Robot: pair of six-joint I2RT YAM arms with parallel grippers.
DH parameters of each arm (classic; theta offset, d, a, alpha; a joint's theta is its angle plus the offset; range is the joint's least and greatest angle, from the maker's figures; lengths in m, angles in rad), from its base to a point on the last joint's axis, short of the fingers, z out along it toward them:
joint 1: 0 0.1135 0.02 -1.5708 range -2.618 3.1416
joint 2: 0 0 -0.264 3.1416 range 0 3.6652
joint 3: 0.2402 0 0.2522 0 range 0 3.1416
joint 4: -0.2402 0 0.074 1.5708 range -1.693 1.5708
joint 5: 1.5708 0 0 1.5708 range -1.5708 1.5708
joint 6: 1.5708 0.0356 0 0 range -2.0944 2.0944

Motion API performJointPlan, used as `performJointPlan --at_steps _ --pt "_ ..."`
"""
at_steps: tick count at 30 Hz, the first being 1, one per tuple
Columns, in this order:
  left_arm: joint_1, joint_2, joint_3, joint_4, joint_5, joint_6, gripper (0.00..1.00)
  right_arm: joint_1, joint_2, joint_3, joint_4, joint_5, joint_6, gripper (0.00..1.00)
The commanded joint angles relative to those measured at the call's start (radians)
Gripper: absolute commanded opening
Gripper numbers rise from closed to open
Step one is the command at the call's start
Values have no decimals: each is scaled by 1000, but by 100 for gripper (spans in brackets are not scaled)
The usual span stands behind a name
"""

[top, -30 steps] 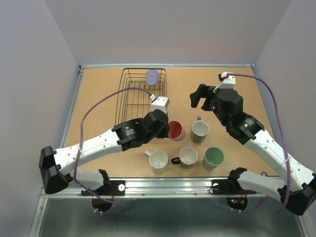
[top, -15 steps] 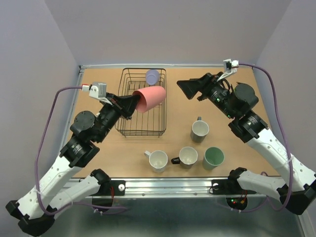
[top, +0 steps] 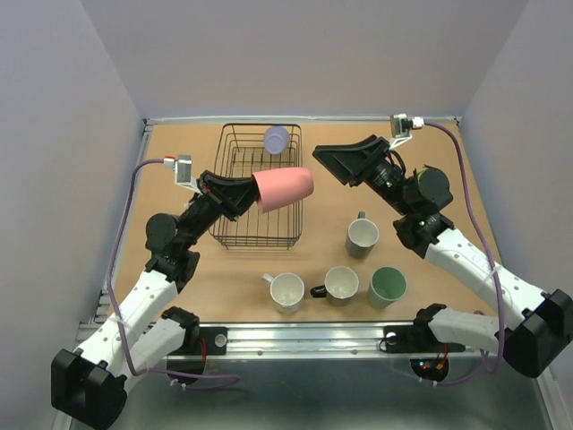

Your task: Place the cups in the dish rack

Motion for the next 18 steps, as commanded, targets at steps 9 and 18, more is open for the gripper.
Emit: performJointPlan --at_steps 9,18 --pt "59 54 -77 523 75 -244 0 -5 58 3 161 -98 90 100" --pt "57 146 -29 554 55 -252 0 3 77 5 254 -172 159 100"
